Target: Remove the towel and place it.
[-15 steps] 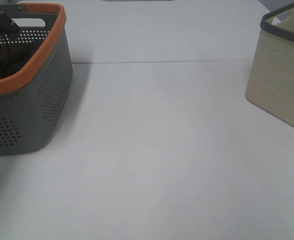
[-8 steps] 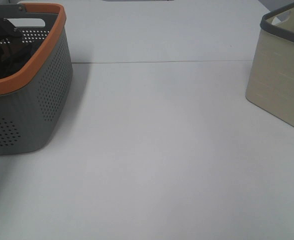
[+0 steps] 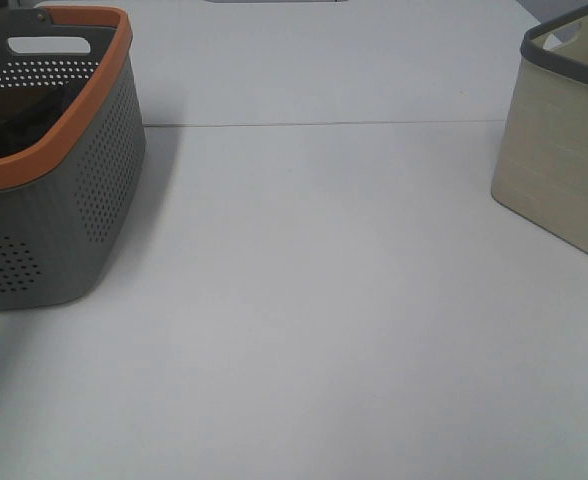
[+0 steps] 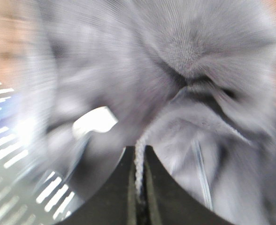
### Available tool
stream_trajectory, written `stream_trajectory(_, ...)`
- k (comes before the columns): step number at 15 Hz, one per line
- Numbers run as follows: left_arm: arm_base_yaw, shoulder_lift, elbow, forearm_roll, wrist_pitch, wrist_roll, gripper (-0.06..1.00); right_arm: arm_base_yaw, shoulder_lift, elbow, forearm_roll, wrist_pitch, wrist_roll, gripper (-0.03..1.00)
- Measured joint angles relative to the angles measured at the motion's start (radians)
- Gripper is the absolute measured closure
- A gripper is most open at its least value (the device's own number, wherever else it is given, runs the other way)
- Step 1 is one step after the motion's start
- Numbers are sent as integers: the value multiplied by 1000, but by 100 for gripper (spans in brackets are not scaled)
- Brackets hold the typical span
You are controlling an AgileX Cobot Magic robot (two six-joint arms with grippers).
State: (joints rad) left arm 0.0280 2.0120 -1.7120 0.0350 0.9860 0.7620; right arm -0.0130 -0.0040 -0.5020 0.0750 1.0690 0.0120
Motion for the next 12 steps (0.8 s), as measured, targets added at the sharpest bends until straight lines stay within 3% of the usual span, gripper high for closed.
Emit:
stream_trajectory(7,0,-261,0,-21,150,-70,94,0,0,0,0,0,0,35)
stream_trajectory(12,0,-399,-114,-114,218,-74,94,0,0,0,0,0,0,35)
